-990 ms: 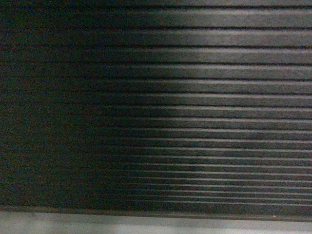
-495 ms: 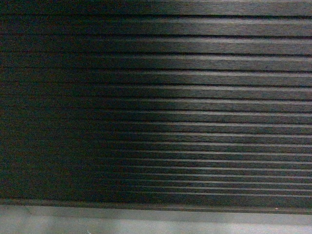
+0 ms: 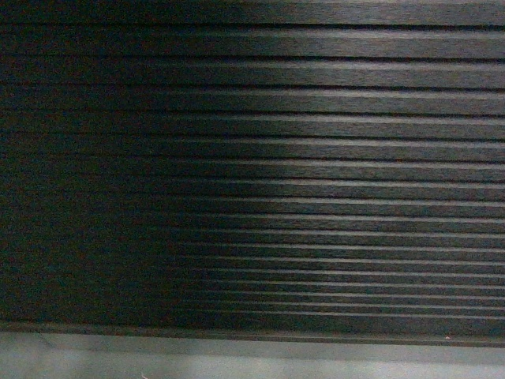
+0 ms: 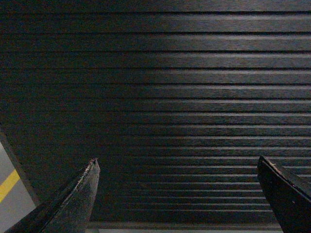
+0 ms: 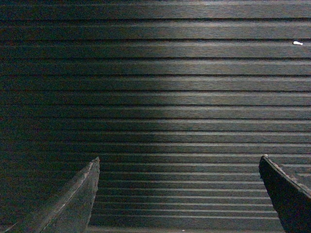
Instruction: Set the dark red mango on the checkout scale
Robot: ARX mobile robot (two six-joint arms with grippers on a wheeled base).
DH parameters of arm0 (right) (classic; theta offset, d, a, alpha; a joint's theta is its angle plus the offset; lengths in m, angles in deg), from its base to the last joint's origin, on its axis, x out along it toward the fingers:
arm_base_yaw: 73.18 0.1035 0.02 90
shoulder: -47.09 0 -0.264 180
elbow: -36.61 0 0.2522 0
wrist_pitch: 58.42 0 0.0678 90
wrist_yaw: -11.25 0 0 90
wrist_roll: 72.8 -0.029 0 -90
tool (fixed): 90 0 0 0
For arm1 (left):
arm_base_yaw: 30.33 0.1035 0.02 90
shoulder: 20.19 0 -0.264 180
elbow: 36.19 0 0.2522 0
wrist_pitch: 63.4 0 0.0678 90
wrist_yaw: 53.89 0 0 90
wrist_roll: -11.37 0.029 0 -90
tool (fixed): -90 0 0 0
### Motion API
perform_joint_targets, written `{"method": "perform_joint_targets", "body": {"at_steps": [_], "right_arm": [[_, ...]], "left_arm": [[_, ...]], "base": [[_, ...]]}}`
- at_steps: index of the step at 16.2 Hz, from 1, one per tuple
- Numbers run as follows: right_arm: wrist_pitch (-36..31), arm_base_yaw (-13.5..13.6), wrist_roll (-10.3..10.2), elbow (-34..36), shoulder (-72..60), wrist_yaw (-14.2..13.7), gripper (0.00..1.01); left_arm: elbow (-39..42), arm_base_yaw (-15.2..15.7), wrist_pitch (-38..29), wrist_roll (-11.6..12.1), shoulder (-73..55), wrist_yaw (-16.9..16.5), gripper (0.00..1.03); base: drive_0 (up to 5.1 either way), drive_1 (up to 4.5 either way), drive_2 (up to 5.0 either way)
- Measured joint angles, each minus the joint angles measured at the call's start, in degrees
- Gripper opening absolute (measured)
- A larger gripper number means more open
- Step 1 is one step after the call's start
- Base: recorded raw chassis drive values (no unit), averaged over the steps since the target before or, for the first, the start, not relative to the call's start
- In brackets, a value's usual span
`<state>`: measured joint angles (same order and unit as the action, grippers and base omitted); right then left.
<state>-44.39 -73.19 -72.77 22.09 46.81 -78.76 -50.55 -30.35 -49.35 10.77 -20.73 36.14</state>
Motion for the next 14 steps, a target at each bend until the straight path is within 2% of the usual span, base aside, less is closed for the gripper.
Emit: {"method": "perform_joint_targets", "body": {"at_steps": [14], "right_arm": [[0.0, 0.0, 0.0, 0.0, 0.0, 0.0, 0.98]], "left_arm": [[0.0, 0.0, 0.0, 0.0, 0.0, 0.0, 0.98]], "base": [[0.0, 0.0, 0.0]]}}
